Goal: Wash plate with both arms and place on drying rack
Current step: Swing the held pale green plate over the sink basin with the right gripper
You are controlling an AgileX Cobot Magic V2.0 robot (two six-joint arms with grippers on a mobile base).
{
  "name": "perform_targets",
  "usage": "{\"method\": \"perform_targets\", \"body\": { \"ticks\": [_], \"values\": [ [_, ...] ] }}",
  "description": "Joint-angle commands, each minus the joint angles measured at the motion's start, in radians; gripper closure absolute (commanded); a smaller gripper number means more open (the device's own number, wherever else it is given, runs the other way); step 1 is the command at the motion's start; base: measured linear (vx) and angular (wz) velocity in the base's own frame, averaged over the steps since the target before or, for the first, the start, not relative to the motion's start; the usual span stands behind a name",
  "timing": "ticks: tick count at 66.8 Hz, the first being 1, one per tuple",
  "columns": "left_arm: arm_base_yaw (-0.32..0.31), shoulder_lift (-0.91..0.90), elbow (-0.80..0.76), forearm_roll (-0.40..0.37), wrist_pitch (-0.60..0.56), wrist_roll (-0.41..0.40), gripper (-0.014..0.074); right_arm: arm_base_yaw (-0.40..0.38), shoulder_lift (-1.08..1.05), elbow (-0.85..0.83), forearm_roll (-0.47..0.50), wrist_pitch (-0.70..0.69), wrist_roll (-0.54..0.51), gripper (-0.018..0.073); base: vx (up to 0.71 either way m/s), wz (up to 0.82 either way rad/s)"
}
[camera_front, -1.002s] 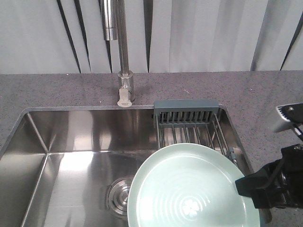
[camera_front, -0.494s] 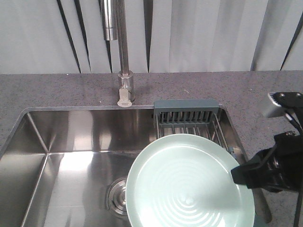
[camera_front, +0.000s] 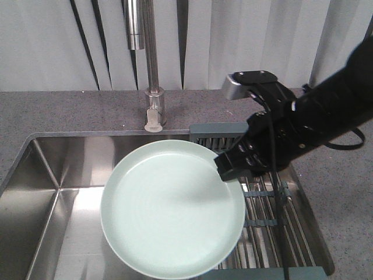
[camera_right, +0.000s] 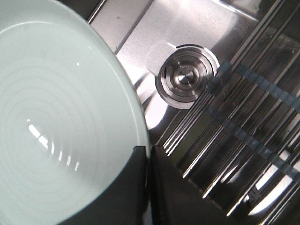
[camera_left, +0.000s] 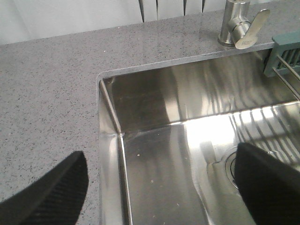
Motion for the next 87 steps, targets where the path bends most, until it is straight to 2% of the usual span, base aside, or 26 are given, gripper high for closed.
{"method": "perform_targets", "body": {
  "ticks": [1,25,37,49,59,69,87],
  "values": [
    [-0.002,0.004,-0.026,0.0,-0.071,-0.008,0.0011,0.007,0.051,-0.112,0.014,-0.01,0.01,0.0564,0.0,0.0],
    [-0.002,0.004,-0.026,0.0,-0.071,-0.008,0.0011,0.011,0.327,-0.452,0.019,0.101,0.047,0.0564,0.0,0.0],
    [-0.002,0.004,-0.026,0.0,-0.071,-0.008,0.0011,0.016,0.434,-0.611,-0.029,0.13,0.09,0.0564,0.0,0.0],
    [-0.002,0.004,-0.026,0.0,-0.071,-0.008,0.0011,-0.047,0.499,-0.725,-0.033,0.187,0.11,0.0564,0.0,0.0],
    [-0.002,0.004,-0.026,0.0,-0.071,-0.008,0.0011,-0.101,0.488,-0.725,-0.038,0.187,0.109,0.0564,0.0,0.0],
    [-0.002,0.004,-0.026,0.0,-0.071,-0.008,0.0011,-0.112,0.452,-0.704,-0.064,0.188,0.112,0.0564,0.0,0.0],
    [-0.002,0.004,-0.026,0.0,-0.071,-0.008,0.0011,-0.113,0.298,-0.421,-0.071,0.163,0.07,0.0564,0.0,0.0]
  ]
}}
